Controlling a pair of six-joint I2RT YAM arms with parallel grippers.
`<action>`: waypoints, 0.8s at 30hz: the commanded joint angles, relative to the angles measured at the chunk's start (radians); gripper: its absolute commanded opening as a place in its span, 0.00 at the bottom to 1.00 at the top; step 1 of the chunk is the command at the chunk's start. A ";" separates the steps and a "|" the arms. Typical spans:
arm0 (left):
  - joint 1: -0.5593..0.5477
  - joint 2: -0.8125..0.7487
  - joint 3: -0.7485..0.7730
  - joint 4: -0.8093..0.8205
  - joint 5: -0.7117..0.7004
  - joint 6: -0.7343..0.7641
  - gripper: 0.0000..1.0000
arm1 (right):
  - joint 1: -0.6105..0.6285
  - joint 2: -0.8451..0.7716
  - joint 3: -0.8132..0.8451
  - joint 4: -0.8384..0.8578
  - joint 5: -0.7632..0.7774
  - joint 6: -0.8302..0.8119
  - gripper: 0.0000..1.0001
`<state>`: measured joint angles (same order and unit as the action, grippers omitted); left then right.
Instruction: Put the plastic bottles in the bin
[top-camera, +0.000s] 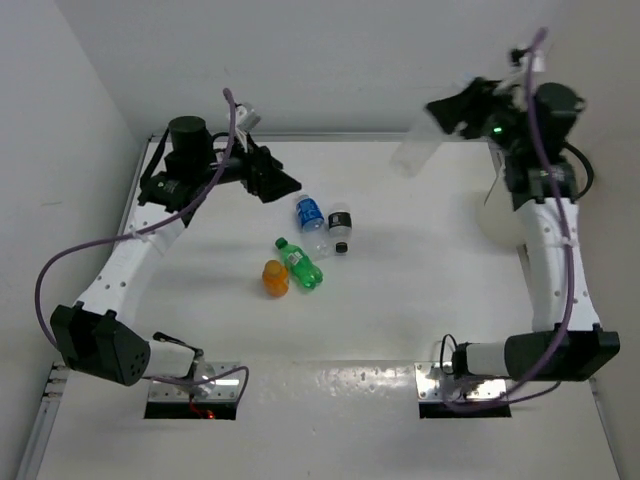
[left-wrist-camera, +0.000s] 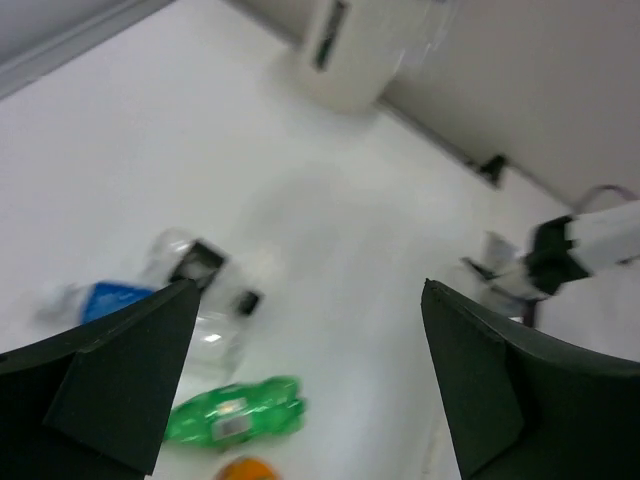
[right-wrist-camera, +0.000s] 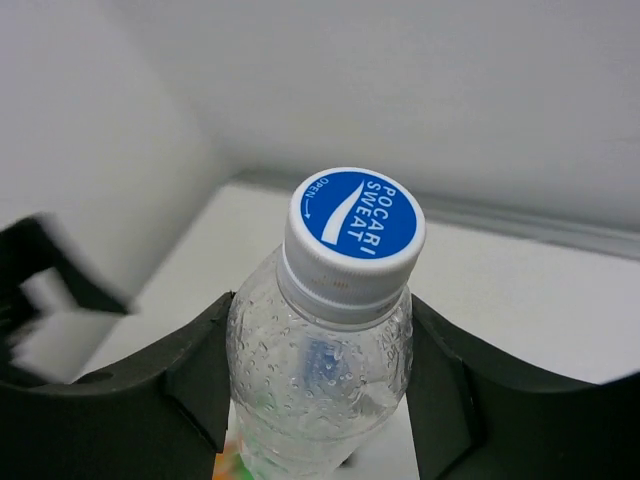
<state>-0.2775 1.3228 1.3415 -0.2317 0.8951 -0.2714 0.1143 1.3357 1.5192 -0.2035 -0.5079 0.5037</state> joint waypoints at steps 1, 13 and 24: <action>0.063 0.010 0.025 -0.213 -0.140 0.280 1.00 | -0.327 -0.041 0.081 -0.010 0.034 -0.138 0.00; 0.181 -0.010 -0.194 -0.264 -0.220 0.492 1.00 | -0.639 0.183 0.280 -0.062 0.364 -0.356 0.00; 0.230 0.044 -0.180 -0.248 -0.200 0.415 1.00 | -0.552 0.174 0.010 0.043 0.624 -0.539 0.47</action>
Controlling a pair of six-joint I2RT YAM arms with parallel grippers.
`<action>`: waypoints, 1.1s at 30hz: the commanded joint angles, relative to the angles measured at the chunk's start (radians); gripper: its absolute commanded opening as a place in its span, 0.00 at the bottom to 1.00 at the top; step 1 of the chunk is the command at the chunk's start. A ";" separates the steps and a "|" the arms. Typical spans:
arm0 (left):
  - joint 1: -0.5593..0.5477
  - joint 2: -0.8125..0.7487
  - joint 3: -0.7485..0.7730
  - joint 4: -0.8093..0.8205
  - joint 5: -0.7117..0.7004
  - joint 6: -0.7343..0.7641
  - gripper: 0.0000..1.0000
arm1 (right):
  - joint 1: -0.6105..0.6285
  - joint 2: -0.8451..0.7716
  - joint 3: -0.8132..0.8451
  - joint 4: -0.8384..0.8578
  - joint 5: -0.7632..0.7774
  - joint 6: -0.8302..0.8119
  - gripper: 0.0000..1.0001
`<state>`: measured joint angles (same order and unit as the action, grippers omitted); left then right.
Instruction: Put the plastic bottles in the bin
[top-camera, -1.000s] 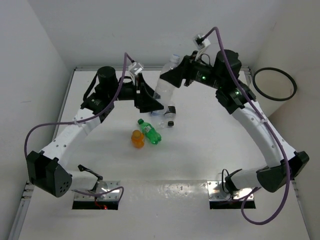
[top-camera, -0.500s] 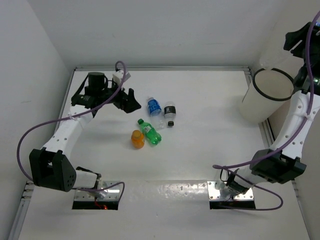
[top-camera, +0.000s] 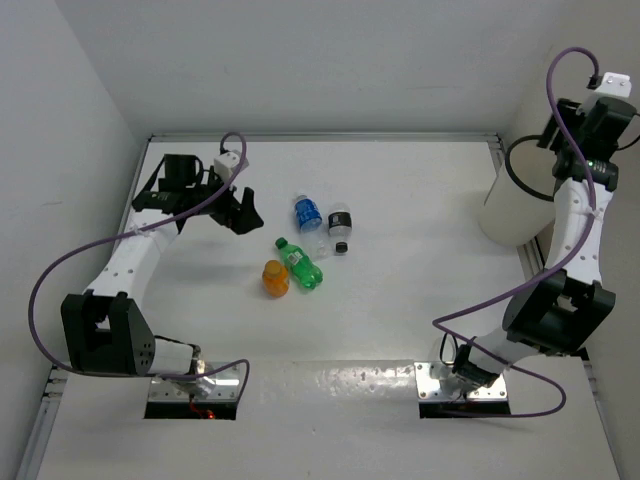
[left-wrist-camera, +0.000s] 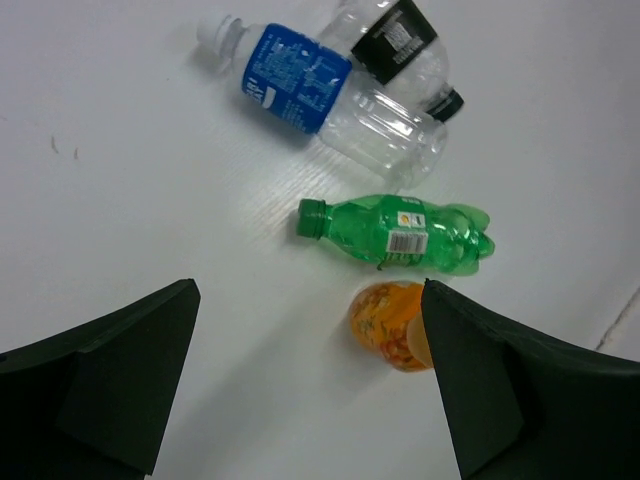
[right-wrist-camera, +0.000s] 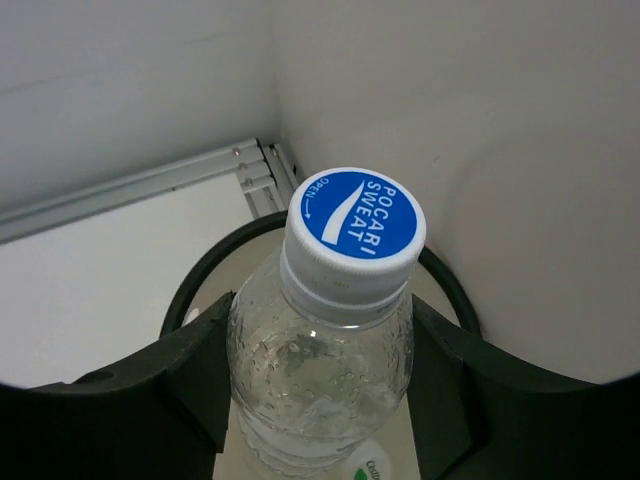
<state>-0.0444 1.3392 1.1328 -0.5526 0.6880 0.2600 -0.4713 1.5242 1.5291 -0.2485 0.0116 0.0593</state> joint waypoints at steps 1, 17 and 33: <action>-0.047 0.049 0.045 0.107 -0.093 -0.186 1.00 | 0.034 -0.013 0.003 0.077 0.111 -0.092 0.84; -0.344 0.700 0.530 -0.004 -0.832 -0.921 1.00 | 0.054 -0.160 0.005 -0.129 -0.048 0.036 1.00; -0.351 0.835 0.587 0.057 -0.786 -0.969 1.00 | 0.187 -0.254 -0.067 -0.213 -0.159 0.028 1.00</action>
<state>-0.3923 2.2086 1.7264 -0.5121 -0.0998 -0.6834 -0.3088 1.2850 1.4628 -0.4740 -0.1307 0.0925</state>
